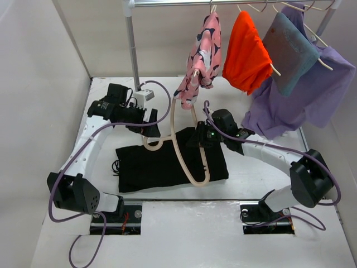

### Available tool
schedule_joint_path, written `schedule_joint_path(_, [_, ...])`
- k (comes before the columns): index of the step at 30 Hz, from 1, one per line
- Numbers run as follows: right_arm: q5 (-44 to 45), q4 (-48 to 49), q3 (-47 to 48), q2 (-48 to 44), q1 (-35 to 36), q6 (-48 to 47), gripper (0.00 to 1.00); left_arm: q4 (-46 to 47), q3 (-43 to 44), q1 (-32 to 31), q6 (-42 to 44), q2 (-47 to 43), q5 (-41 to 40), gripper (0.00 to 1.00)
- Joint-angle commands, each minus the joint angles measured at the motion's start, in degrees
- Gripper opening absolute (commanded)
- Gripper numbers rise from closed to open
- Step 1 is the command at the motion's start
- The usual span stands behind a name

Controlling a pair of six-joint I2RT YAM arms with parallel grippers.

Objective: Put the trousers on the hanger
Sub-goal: Pick up the hanger from the clothesline, then place the trousers on the hanger.

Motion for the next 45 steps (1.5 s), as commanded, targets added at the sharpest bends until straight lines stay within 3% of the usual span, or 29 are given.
schedule_joint_path(1, [-1.1,3.2,3.4,-0.6,0.3,-1.5,0.0,-0.5,-1.5,-0.6,4.1,-0.4,2.6,1.0])
schedule_joint_path(5, [-1.1,3.2,3.4,-0.6,0.3,-1.5,0.0,-1.7,-2.2,2.1,10.4,2.5,0.0,0.98])
schedule_joint_path(11, [-1.6,3.9,4.0,1.1,0.9,-1.5,0.0,-12.7,1.9,2.6,23.6,9.7,7.7,0.95])
schedule_joint_path(13, [-1.7,4.6,4.5,1.9,0.9,-1.0,0.0,-14.8,2.6,2.6,25.7,10.7,11.1,0.88])
schedule_joint_path(17, [-1.7,6.8,4.5,4.1,1.4,-0.3,0.0,-14.8,2.6,1.3,26.2,12.0,11.1,0.44])
schedule_joint_path(18, [-1.7,7.5,4.5,5.6,1.4,0.2,0.0,-14.8,2.1,0.7,26.2,12.0,10.6,0.09])
schedule_joint_path(19, [-1.7,7.5,5.0,6.2,1.4,0.2,0.0,-14.8,2.1,0.7,26.2,12.0,9.6,0.0])
schedule_joint_path(22, [-2.5,7.5,6.1,9.9,1.9,0.2,0.0,-14.8,3.5,0.7,24.2,12.0,8.3,0.0])
schedule_joint_path(23, [-3.1,6.5,6.6,10.9,2.5,0.2,0.06,-14.8,4.2,1.2,23.0,12.0,5.7,0.0])
schedule_joint_path(24, [-3.6,3.9,7.2,11.9,2.5,0.2,0.17,-14.8,5.0,1.2,21.9,12.6,4.1,0.0])
schedule_joint_path(25, [-3.6,2.6,7.8,12.5,2.5,-0.7,0.43,-14.8,6.1,1.2,20.7,12.6,2.3,0.0])
schedule_joint_path(26, [-2.9,1.3,7.8,12.5,3.1,-1.3,0.53,-14.1,6.1,1.7,18.1,13.1,-1.7,0.0])
schedule_joint_path(29, [1.9,-3.4,5.8,8.8,3.1,-2.3,0.72,-14.6,6.8,1.8,16.7,14.4,-6.7,0.0])
schedule_joint_path(34, [11.8,-17.0,5.3,2.6,2.5,-3.2,0.81,-14.6,5.3,1.8,14.4,16.7,-12.2,0.0])
schedule_joint_path(35, [13.6,-19.1,6.0,1.7,1.9,-2.6,0.86,-14.6,4.6,1.8,13.7,17.5,-12.9,0.0])
schedule_joint_path(39, [23.9,-28.3,6.0,-1.0,-0.2,1.4,0.91,-14.6,4.6,1.8,14.4,19.2,-11.2,0.0])
schedule_joint_path(45, [28.4,-28.4,4.3,4.1,-6.4,1.1,0.93,-14.6,4.6,1.8,17.3,21.3,-6.9,0.0])
